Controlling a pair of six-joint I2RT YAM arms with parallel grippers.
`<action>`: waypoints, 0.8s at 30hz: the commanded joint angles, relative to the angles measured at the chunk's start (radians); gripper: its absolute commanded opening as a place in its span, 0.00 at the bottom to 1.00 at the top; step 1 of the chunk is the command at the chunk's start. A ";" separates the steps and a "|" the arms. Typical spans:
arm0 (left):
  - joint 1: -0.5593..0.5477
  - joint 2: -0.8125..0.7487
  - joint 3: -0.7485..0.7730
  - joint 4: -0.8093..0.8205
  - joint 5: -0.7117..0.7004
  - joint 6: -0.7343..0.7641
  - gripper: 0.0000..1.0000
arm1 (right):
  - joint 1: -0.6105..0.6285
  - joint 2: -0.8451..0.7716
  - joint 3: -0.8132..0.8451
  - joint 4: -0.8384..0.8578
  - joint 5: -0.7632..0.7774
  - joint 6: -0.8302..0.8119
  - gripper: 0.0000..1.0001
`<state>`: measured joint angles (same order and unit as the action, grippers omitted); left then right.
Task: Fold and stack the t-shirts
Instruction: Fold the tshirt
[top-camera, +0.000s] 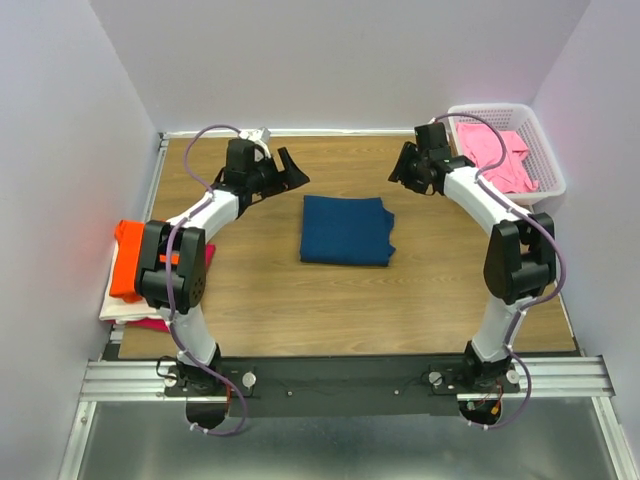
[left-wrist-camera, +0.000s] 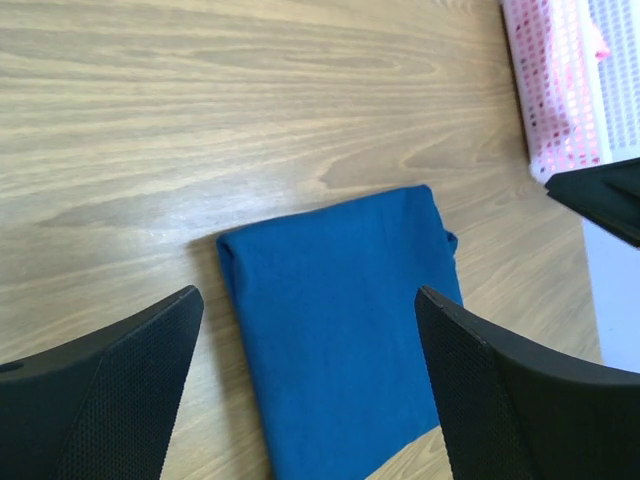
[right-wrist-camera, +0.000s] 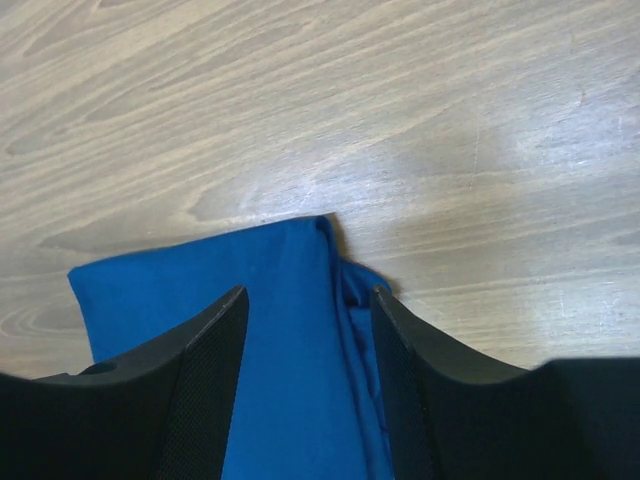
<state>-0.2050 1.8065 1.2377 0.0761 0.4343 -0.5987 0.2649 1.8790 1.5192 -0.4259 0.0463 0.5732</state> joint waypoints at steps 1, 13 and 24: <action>-0.034 0.031 -0.037 0.008 -0.048 -0.032 0.84 | 0.008 0.009 -0.039 0.047 -0.013 -0.039 0.58; -0.059 0.234 0.100 -0.018 -0.120 -0.032 0.72 | 0.013 0.232 0.027 0.148 -0.108 -0.136 0.45; -0.066 0.316 0.184 -0.006 -0.078 -0.036 0.40 | 0.028 0.296 0.025 0.202 -0.137 -0.111 0.45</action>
<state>-0.2642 2.0953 1.3808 0.0631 0.3492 -0.6395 0.2813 2.1345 1.5177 -0.2584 -0.0563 0.4679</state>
